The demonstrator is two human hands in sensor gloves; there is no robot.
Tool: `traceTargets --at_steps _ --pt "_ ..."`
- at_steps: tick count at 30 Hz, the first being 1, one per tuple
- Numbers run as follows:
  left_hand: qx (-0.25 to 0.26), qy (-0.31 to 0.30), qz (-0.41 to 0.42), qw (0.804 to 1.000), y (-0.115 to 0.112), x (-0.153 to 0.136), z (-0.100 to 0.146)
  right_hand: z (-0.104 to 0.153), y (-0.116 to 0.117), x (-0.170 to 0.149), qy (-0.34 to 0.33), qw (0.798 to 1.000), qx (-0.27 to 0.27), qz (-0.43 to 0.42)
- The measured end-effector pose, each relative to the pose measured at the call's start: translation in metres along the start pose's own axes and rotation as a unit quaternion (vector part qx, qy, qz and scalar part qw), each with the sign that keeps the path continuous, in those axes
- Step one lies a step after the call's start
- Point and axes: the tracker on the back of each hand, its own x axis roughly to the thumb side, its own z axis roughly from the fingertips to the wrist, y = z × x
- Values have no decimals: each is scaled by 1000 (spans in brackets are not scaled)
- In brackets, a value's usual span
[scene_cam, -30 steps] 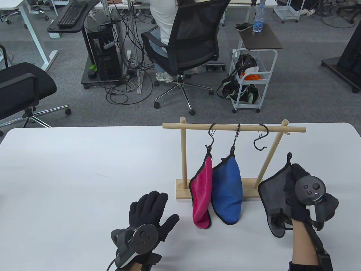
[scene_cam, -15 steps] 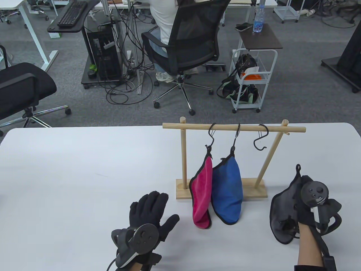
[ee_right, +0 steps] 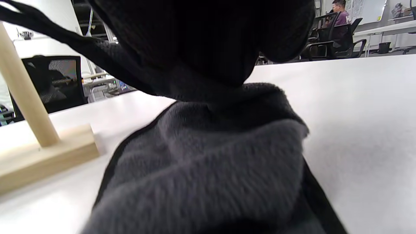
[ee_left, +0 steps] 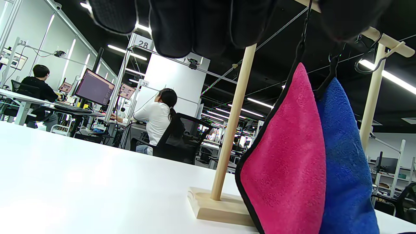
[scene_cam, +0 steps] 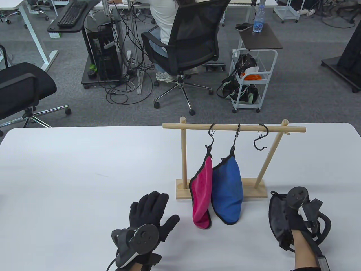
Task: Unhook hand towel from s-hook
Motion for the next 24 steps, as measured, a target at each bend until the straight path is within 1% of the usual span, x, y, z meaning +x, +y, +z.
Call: traceTargets --at_steps 6,8,10,20,24 --pt "-1 -1 0 1000 0 0 0 -2 12 0 -4 998 50 23" --pt "-1 -2 -1 1000 0 0 0 -3 17 -1 -5 997 77 24" --pt "-1 -2 0 1000 0 0 0 -4 19 -2 -4 996 88 19" --pt "0 -2 1 1000 0 0 0 -4 22 -5 5 995 96 19" --pt "0 -2 1 1000 0 0 0 -3 19 -5 4 997 70 10"
